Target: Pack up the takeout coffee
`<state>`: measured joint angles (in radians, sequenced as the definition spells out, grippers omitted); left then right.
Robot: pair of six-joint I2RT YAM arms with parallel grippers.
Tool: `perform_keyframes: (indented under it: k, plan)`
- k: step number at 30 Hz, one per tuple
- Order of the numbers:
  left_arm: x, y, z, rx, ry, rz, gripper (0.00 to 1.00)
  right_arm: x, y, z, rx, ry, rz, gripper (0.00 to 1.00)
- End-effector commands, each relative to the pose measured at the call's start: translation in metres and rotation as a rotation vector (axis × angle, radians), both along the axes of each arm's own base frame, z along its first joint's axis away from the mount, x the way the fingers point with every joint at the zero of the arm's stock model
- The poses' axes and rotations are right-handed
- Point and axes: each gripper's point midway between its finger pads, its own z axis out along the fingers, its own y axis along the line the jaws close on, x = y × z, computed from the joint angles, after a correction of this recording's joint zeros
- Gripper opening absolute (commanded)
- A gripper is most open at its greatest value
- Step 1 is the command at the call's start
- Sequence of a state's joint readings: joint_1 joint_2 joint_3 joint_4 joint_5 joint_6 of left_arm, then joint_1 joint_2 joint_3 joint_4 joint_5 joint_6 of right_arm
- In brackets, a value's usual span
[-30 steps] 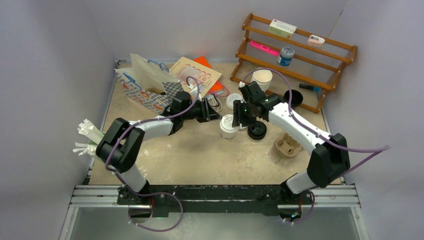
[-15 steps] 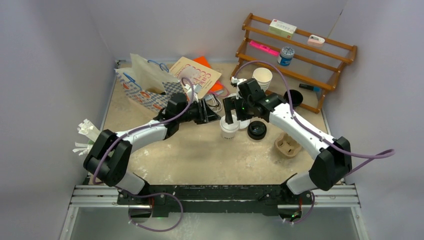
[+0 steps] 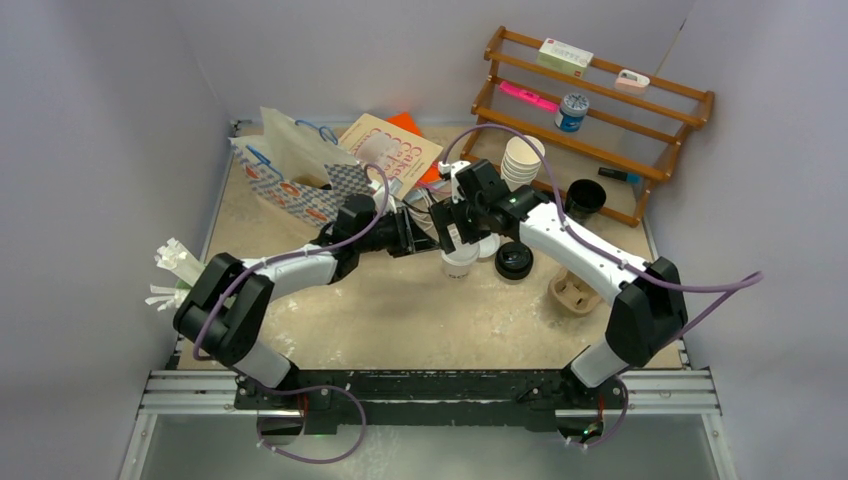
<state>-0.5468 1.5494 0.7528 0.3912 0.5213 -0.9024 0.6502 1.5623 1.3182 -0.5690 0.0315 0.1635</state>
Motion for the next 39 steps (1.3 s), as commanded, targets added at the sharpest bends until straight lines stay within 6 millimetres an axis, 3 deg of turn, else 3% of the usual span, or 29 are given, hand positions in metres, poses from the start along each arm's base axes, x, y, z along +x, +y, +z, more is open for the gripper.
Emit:
perform_keyframes:
  k: [1,24,31,39]
  plan:
    - [0.0,-0.007,0.01,-0.051,-0.03,-0.024,0.26,0.009,0.007,0.016,0.015,-0.056,0.021,0.96]
    - [0.0,-0.011,0.002,-0.049,-0.018,-0.044,0.25,-0.007,0.005,-0.014,-0.026,0.027,0.048,0.89]
    - [0.0,-0.01,0.001,-0.043,-0.02,-0.044,0.25,-0.006,0.003,-0.017,-0.051,0.016,0.04,0.83]
    - [0.0,-0.011,-0.003,-0.037,-0.013,-0.049,0.25,-0.011,0.003,-0.022,-0.073,0.021,0.051,0.82]
